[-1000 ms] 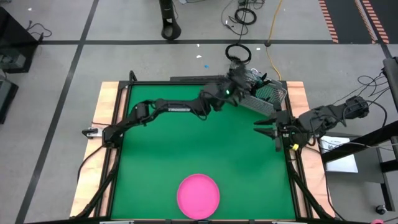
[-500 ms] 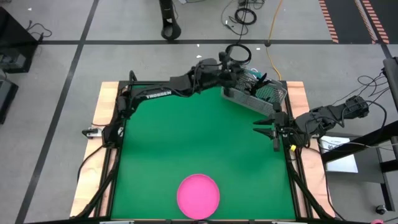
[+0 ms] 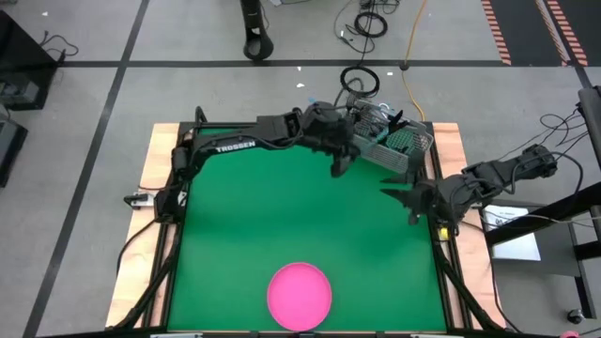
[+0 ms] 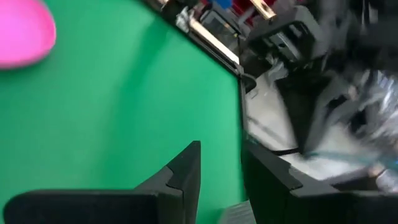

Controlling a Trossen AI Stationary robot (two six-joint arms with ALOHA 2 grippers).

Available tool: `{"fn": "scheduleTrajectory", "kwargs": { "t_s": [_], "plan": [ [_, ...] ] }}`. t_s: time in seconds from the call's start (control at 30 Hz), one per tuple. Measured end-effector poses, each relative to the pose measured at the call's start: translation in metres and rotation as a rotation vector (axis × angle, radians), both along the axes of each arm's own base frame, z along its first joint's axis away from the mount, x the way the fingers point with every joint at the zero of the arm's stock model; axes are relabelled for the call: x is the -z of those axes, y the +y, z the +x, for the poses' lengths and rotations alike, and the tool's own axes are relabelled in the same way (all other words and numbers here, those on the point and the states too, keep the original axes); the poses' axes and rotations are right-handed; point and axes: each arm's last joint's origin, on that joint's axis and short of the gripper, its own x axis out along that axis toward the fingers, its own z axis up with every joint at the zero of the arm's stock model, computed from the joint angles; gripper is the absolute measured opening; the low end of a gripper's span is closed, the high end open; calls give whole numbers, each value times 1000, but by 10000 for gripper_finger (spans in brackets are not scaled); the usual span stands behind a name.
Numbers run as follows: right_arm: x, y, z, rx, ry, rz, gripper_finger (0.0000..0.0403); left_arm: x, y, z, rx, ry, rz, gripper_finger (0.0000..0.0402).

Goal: Sort silverware
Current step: Put the blue spoon into the utensil holder

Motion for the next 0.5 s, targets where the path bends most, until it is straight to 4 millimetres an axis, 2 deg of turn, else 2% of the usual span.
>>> {"fn": "scheduleTrajectory", "kwargs": {
  "t_s": [0.1, 0.23, 0.33, 0.43, 0.5],
  "plan": [
    [3, 3, 8, -57, 53, -139, 102, 5, -9, -1, 89, 46, -157, 15],
    [14, 12, 30, -105, 167, -309, 102, 9, -23, 0, 104, 95, -233, 16],
    [28, 20, 53, -3, 254, -500, 102, 11, -27, -1, 93, 126, -262, 16],
    [42, 31, 68, 96, 366, -766, 102, 15, -27, -3, 59, 168, -281, 16],
    [50, 38, 75, 137, 419, -885, 102, 17, -23, -5, 23, 195, -282, 16]
  ]
}}
